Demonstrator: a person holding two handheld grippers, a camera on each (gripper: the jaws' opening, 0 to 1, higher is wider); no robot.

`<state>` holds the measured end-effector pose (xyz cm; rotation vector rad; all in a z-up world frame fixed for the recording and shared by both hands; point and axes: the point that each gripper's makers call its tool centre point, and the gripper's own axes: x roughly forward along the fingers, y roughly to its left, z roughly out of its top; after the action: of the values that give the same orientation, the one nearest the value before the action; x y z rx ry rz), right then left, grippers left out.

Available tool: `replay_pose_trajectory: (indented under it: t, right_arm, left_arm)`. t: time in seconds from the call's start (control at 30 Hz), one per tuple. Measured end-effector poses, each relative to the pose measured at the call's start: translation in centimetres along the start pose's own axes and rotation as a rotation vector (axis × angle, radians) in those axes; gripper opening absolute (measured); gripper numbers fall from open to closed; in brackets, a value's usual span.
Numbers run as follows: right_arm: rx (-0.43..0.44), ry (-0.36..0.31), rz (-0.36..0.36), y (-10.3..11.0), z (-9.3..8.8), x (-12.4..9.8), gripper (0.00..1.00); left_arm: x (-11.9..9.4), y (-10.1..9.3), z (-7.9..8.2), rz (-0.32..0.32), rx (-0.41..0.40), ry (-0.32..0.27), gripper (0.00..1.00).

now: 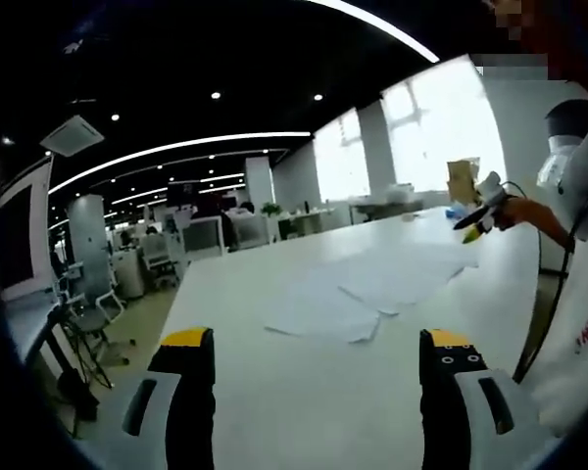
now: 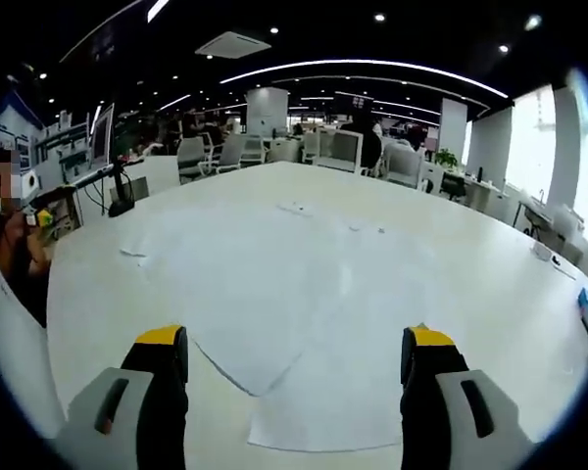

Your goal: Organize the stack of printing papers by aligning and flattening the scattered papers on the table

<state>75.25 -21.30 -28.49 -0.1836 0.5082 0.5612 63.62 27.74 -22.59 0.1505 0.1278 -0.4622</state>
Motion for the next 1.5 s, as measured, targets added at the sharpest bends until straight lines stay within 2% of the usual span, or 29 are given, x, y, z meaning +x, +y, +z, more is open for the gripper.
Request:
replay_pose_trajectory:
  t: [0.1,0.27,0.53,0.97,1.5]
  right_arm:
    - [-0.015,0.014,0.0,-0.1,-0.4,0.4,0.85]
    - [0.011,0.002,-0.001,-0.5,-0.5,1.1,0.85]
    - [0.001,0.01,0.012,-0.5,-0.4,1.8,0.85]
    - [-0.009,0.022,0.04,0.3,-0.4,3.6,0.85]
    - [-0.007,0.034,0.042,0.3,-0.5,4.1,0.85]
  left_arm:
    - [0.3,-0.5,-0.2,-0.016,0.014,0.007,0.88]
    - [0.3,-0.5,0.0,-0.008,-0.001,-0.009,0.88]
    - [0.3,-0.4,-0.9,0.002,-0.004,0.01,0.88]
    - [-0.1,-0.5,-0.8,0.005,-0.005,0.013,0.88]
    - [0.0,-0.7,-0.6,-0.004,-0.002,0.008,0.88]
